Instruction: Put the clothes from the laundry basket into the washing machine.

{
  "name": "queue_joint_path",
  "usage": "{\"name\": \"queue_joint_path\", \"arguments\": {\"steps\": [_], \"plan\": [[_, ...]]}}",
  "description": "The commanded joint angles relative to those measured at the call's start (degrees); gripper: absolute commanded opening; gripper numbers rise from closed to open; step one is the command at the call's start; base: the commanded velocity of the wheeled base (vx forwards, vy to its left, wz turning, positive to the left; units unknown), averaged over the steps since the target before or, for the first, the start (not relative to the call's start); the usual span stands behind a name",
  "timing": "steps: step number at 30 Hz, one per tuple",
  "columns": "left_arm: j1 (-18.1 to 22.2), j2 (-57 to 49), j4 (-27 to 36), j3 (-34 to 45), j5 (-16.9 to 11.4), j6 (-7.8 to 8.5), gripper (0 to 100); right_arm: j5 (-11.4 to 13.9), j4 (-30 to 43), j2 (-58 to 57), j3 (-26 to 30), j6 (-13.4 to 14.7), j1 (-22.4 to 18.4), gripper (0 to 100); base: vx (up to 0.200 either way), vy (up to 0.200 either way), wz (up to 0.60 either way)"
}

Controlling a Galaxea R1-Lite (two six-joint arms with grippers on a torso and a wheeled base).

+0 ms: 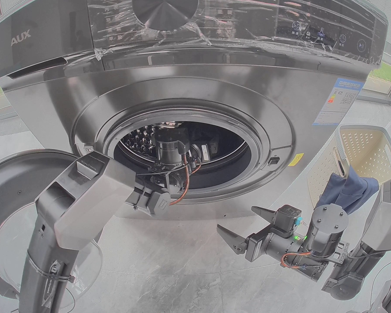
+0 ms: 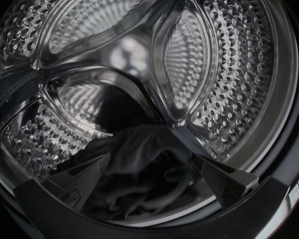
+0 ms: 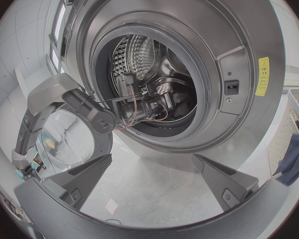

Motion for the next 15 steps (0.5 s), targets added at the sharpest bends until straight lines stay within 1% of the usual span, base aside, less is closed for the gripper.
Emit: {"name": "queue_joint_path", "arguments": {"steps": [1, 4, 6, 7, 8, 10, 12, 13, 14, 15], "plan": [[-2.25, -16.80, -0.68, 22.75, -3.30, 0.23, 100, 0.12, 0.06, -0.23, 0.36, -0.16, -1.17, 100, 0.000, 0.000, 0.00], [-2.69, -21.01, -2.88, 29.52, -4.27, 0.58, 100, 0.21, 0.15, -0.32, 0.45, -0.25, -1.97, 100, 0.000, 0.000, 0.00], [-2.95, -23.21, -4.90, 33.48, -4.71, 1.46, 100, 0.21, 0.15, -0.59, 0.54, -0.25, -2.05, 100, 0.000, 0.000, 0.00], [-3.13, -25.15, -6.39, 36.64, -5.15, 2.43, 100, 0.21, 0.15, -0.85, 0.71, -0.25, -2.05, 100, 0.000, 0.000, 0.00], [-3.13, -26.29, -7.18, 38.66, -5.23, 2.87, 100, 0.21, 0.15, -0.94, 0.98, -0.25, -2.14, 100, 0.000, 0.000, 0.00], [-3.74, -28.57, -8.41, 43.15, -5.50, 3.04, 100, 0.21, 0.15, -1.03, 1.42, -0.34, -2.14, 100, 0.000, 0.000, 0.00], [-5.50, -30.95, -9.47, 48.07, -6.11, 3.04, 100, 0.21, 0.15, -1.20, 2.12, -0.43, -2.14, 100, 0.000, 0.000, 0.00], [-5.76, -31.30, -9.73, 48.86, -6.29, 3.04, 100, 0.21, 0.15, -1.29, 2.30, -0.43, -2.05, 100, 0.000, 0.000, 0.00], [-7.26, -33.14, -11.14, 54.31, -7.52, 3.04, 100, 0.21, 0.15, -2.70, 3.62, -0.60, -1.97, 100, 0.000, 0.000, 0.00], [-7.87, -33.58, -11.58, 55.80, -7.78, 3.04, 100, 0.21, 0.15, -3.13, 4.05, -0.69, -1.97, 100, 0.000, 0.000, 0.00]]}}
